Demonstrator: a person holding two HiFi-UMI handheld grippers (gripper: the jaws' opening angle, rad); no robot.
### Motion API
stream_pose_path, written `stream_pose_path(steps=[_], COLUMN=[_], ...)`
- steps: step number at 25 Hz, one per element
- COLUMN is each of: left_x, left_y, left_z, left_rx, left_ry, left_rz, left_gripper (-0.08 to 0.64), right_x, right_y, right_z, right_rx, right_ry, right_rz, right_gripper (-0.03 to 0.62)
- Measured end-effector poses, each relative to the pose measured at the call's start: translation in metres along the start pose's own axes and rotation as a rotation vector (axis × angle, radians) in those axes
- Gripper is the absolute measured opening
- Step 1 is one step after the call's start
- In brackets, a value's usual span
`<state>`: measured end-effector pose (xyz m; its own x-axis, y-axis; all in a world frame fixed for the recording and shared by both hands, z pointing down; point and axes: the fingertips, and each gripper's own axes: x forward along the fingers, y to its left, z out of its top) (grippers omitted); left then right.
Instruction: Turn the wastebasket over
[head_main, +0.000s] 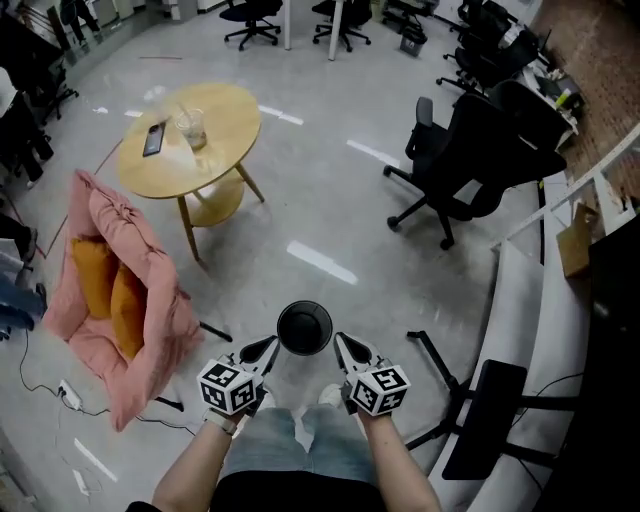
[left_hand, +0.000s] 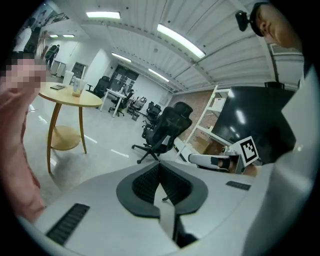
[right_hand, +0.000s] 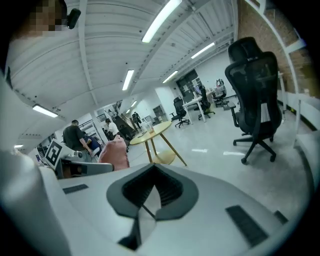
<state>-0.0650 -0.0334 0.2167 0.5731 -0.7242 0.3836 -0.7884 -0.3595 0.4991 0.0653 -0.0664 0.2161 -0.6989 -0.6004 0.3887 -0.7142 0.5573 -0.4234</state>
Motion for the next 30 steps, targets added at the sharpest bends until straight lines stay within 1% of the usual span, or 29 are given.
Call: stream_pose_path(steps=[2,4,11,14,16,19,22,25,30], left_x=[-0.015,-0.025,-0.057,-0.069,-0.076,-0.085,-0.087,-0.087,-0.085], left_y=[-0.016,-0.032,-0.080,-0.097,-0.102,-0.102,-0.098,-0.096,-0.094], left_z=[0.022,0.046,0.140,0.178,0.199,0.221,0.238,0.248,0.254], left_rx=[-0.032,-0.034,0.092,0.130,0.154,0.176,0.181,0.181,0.178], left_ry=[-0.045,-0.087,-0.209,-0.253,-0.286,-0.331,-0.357,-0.362,-0.361], left_rz=[-0.011,-0.022,-0.038,-0.072,-0.071,-0.055,-0.048,-0.046,-0.057], left_gripper=[0.014,0.014,0.014,0.014,0.014,0.014,0.014,0.014,0.014], right_x=[-0.011,-0.022,-0.044,-0.047,-0.049,-0.049,-0.043,-0.036,-0.027], right_y=[0.017,0.031,0.082,0.103,0.111,0.121,0.129,0.133,0.138], right_z=[0.029,0.058,0.141,0.175,0.191,0.209,0.226,0.237,0.250], right_rx=[-0.026,-0.047,-0.115,-0.154,-0.162,-0.168,-0.193,-0.220,-0.257], right_ry=[-0.030,-0.059,-0.141,-0.171,-0.191,-0.218,-0.241,-0.243,-0.246], right_rz=[0.020,0.040,0.116,0.156,0.171,0.198,0.229,0.235,0.246], right_gripper=[0.011,0.011,0.011,0.011,0.011,0.011,0.011,0.009,0.009])
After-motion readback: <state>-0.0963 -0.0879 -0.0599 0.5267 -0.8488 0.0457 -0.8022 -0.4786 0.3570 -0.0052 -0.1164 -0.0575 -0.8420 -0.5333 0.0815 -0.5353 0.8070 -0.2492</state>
